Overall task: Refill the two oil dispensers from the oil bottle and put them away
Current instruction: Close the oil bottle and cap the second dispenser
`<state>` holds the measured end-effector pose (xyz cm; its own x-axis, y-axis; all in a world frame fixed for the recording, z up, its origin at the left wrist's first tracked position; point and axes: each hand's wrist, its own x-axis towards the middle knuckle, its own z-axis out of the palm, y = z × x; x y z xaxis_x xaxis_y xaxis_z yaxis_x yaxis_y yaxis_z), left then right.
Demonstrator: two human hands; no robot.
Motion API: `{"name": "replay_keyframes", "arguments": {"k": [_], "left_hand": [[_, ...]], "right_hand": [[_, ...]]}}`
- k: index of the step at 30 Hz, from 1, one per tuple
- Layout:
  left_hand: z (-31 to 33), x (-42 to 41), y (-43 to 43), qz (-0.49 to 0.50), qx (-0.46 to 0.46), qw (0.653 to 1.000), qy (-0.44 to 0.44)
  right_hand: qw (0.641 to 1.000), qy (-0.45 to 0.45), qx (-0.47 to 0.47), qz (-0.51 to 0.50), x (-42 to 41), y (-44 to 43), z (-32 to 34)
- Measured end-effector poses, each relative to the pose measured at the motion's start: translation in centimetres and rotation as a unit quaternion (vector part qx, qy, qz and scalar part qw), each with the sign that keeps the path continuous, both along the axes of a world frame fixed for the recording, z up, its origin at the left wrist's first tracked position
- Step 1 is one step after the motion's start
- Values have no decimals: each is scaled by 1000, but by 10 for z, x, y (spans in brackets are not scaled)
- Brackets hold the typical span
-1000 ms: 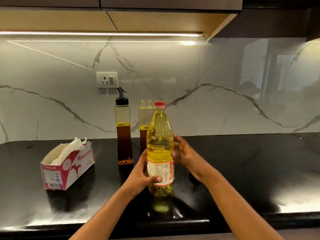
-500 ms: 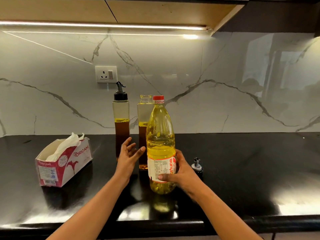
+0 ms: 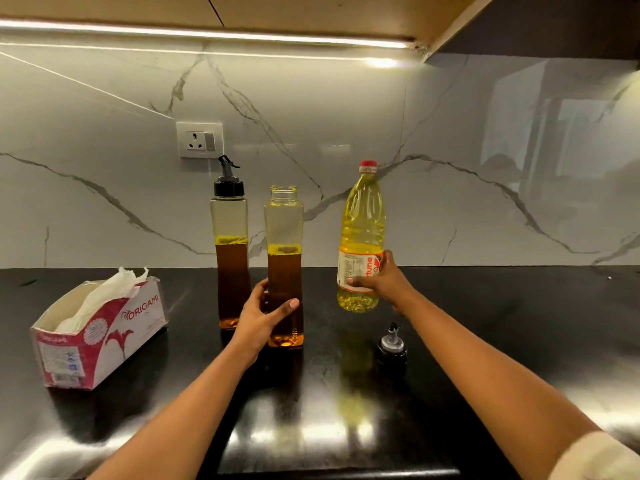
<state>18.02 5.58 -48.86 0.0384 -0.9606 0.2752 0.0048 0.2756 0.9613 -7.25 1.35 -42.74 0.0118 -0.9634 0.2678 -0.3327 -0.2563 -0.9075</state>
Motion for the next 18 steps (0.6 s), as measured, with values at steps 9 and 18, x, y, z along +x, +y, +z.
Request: {"name": "replay_keyframes", "arguments": {"k": [9,18], "left_hand": [[-5,3,-9,-10,-11,1000,13],[-3,1,-7,-15,-7,1000,-3]], "right_hand": [[999,35,5,23,-3,-26,-38],[998,42,-15,46,0,-21,-39]]}}
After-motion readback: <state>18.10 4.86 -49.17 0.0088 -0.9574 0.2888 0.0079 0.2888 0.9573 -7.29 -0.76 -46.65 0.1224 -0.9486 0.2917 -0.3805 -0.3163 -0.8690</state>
